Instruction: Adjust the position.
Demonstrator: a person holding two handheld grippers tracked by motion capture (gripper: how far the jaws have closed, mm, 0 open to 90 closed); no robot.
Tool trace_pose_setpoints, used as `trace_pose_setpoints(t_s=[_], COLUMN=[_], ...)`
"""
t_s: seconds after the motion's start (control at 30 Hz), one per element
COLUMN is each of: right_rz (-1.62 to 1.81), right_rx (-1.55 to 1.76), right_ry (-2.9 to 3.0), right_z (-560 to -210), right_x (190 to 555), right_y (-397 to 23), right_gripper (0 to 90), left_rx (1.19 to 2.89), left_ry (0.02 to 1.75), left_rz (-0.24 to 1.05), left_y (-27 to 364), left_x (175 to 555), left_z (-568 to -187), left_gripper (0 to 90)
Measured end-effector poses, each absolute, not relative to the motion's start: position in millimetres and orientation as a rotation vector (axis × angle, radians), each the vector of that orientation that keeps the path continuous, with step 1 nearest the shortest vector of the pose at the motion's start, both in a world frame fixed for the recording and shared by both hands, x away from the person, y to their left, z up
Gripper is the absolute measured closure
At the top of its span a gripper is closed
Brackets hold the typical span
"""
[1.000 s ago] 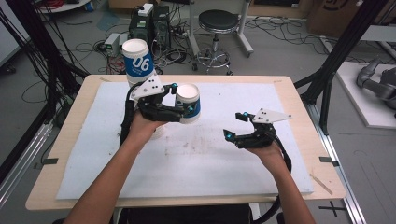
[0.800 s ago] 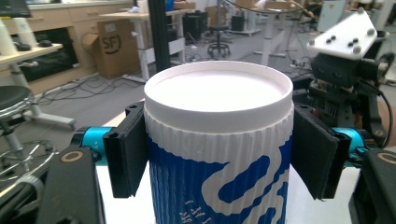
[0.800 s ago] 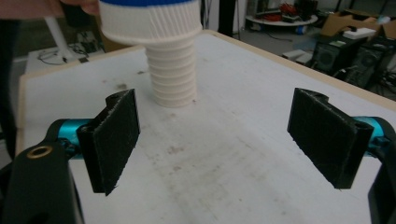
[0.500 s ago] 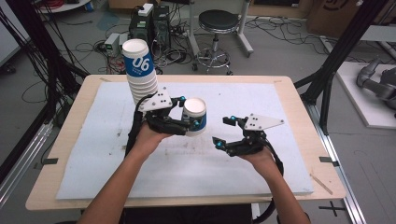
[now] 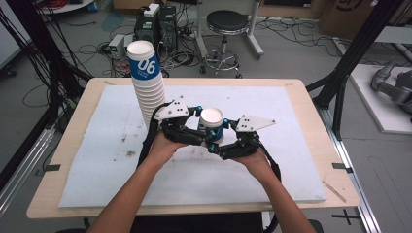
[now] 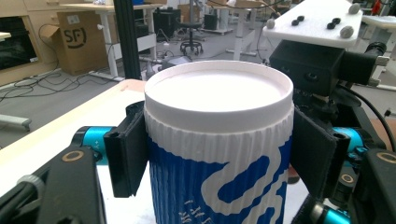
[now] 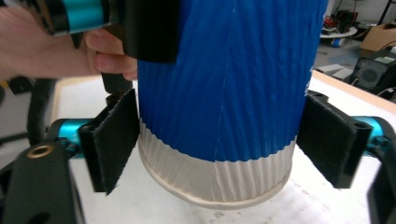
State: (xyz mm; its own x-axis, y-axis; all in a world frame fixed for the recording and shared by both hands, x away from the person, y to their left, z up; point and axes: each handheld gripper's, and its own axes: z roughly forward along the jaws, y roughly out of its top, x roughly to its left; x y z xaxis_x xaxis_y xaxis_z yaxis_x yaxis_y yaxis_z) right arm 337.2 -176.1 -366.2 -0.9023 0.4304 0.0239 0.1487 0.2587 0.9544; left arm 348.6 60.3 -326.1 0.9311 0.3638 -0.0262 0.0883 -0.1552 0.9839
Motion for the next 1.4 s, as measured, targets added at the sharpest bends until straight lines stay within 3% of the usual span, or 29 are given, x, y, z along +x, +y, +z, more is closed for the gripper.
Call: trace_pose_setpoints(t_s=[0.13, 0.23, 0.3, 0.37, 0.43, 0.57, 0.7, 0.87, 0.97, 1.1, 1.3, 1.4], right_rz=[1.604, 1.496, 1.467, 1.428, 1.383, 1.378, 1.589, 1.591, 1.560, 1.499, 1.372, 1.315], right_rx=[0.471, 0.384, 0.357, 0.322, 0.289, 0.258, 0.384, 0.356, 0.332, 0.275, 0.188, 0.134], right_ry=[2.335, 2.373, 2.395, 2.413, 2.420, 2.416, 2.369, 2.386, 2.408, 2.470, 2.538, 2.569], right_z=[-361, -356, -353, -349, -346, -346, -355, -359, -357, -355, -345, -342], right_x=[337, 336, 335, 335, 335, 333, 333, 335, 335, 336, 337, 338], right_y=[-179, -179, -179, -180, -180, -182, -183, -181, -183, -184, -184, -183], right_gripper=[26.3, 26.9, 26.9, 27.1, 27.3, 22.2, 15.9, 21.1, 24.1, 25.9, 26.4, 26.6], left_rx=[1.759, 1.809, 1.821, 1.847, 1.857, 1.830, 1.759, 1.772, 1.807, 1.852, 1.916, 1.936], left_ry=[0.328, 0.334, 0.327, 0.302, 0.269, 0.264, 0.252, 0.262, 0.255, 0.249, 0.198, 0.137], left_rz=[0.254, 0.275, 0.259, 0.247, 0.217, 0.151, 0.110, 0.095, 0.112, 0.176, 0.143, 0.101], left_y=[60, 61, 63, 64, 65, 71, 71, 70, 68, 66, 65, 64], left_x=[346, 346, 347, 348, 349, 352, 350, 349, 348, 346, 347, 347], left_z=[-325, -320, -316, -313, -313, -316, -320, -320, -321, -318, -319, -321], left_gripper=[25.7, 16.8, 16.8, 17.9, 27.6, 29.5, 30.4, 30.1, 28.8, 16.8, 17.8, 28.4])
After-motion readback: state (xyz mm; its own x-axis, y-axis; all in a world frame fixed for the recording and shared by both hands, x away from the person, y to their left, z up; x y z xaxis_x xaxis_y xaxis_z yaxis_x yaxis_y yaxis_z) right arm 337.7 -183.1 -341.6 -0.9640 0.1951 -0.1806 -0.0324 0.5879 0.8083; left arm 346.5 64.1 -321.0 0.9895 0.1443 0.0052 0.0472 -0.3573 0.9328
